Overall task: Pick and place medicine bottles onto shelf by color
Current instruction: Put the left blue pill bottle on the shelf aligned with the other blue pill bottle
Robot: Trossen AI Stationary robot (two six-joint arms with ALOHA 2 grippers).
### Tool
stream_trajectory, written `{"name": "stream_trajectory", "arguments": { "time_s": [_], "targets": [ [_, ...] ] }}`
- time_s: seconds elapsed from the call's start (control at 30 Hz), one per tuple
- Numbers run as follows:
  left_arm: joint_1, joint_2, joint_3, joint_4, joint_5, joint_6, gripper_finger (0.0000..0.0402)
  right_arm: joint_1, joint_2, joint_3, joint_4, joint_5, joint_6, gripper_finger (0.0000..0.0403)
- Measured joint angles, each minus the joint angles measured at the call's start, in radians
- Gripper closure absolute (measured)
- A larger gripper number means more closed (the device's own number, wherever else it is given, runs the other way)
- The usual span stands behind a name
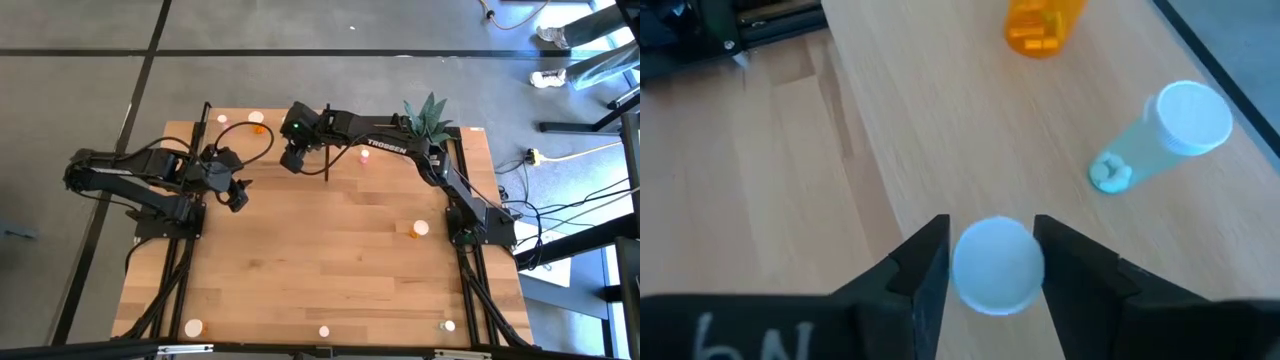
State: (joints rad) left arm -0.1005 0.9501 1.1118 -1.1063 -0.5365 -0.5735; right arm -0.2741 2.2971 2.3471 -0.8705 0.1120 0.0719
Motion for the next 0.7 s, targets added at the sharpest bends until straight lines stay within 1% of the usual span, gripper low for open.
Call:
{"name": "stream_trajectory", "arguments": {
  "time_s": [0.1, 0.23, 0.43, 0.7],
  "targets": [
    [0.000, 0.000, 0.000, 0.000, 0.000, 0.000, 0.0184, 0.000, 0.000, 0.001, 0.021, 0.000, -0.005, 0.0254],
    [0.000, 0.000, 0.000, 0.000, 0.000, 0.000, 0.0184, 0.000, 0.000, 0.001, 0.045, 0.000, -0.051, 0.0254],
    [0.000, 0.000, 0.000, -0.001, 0.004, 0.000, 0.0184, 0.000, -0.003, 0.008, 0.049, 0.000, -0.051, 0.0254],
    [0.000, 0.000, 0.000, -0.008, 0.006, 0.000, 0.0184, 0.000, -0.061, 0.010, 0.050, 0.001, -0.055, 0.0254]
  ]
}}
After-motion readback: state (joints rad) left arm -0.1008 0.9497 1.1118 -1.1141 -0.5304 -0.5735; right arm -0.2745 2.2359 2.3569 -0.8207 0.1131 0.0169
